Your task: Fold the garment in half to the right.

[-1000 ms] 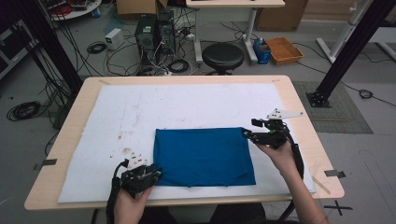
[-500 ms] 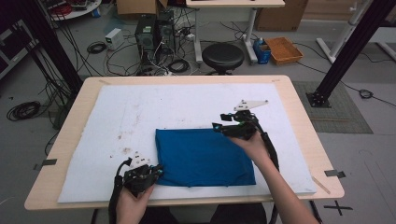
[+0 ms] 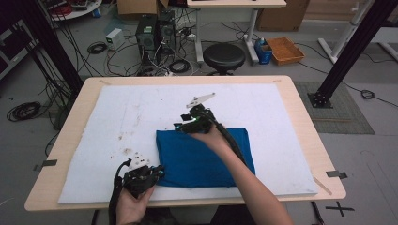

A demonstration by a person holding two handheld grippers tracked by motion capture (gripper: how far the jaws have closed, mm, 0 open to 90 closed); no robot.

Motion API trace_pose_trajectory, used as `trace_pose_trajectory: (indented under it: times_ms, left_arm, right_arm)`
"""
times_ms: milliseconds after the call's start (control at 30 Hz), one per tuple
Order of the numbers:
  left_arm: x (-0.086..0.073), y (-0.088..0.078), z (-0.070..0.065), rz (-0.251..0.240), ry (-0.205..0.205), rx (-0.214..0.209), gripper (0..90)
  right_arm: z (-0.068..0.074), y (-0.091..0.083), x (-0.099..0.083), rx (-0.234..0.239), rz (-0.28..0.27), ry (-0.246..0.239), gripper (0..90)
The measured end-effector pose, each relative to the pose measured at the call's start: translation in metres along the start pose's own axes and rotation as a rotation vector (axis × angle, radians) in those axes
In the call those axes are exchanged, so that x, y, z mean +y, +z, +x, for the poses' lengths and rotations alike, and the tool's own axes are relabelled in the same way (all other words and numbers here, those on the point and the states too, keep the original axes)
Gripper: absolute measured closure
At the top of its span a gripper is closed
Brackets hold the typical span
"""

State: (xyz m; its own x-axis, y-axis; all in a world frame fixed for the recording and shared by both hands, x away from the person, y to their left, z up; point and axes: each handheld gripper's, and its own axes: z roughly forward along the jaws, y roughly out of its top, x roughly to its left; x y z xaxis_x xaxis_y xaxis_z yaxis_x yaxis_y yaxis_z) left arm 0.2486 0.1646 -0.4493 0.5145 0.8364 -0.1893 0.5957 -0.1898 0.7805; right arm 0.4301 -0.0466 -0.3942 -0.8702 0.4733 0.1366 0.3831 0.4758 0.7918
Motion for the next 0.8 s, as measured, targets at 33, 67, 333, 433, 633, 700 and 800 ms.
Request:
trace_pose_trajectory:
  times_ms: [33, 67, 333, 433, 633, 700, 800]
  left_arm:
    - [0.000, 0.000, 0.000, -0.003, -0.005, 0.000, 83.8]
    - [0.000, 0.000, 0.001, 0.001, -0.005, -0.002, 83.8]
    - [-0.002, 0.000, 0.003, -0.001, -0.022, -0.008, 83.8]
    - [-0.003, 0.000, 0.005, 0.002, -0.026, -0.012, 83.8]
    - [-0.003, 0.001, 0.006, 0.003, -0.034, -0.017, 83.7]
    - [-0.003, 0.001, 0.006, 0.003, -0.036, -0.017, 83.7]
    - [-0.003, 0.001, 0.006, 0.004, -0.039, -0.015, 83.7]
  right_arm:
    - [0.002, 0.008, 0.003, 0.007, 0.011, -0.006, 50.7]
    - [0.004, 0.017, 0.006, 0.004, 0.023, -0.007, 51.7]
    - [0.012, 0.068, 0.025, -0.012, 0.131, 0.007, 62.6]
    - [0.013, 0.080, 0.027, -0.012, 0.160, 0.008, 65.8]
    - [0.012, 0.097, 0.021, -0.011, 0.224, -0.007, 67.9]
    - [0.013, 0.100, 0.019, -0.014, 0.233, -0.013, 70.9]
    - [0.013, 0.100, 0.020, 0.000, 0.232, -0.037, 82.5]
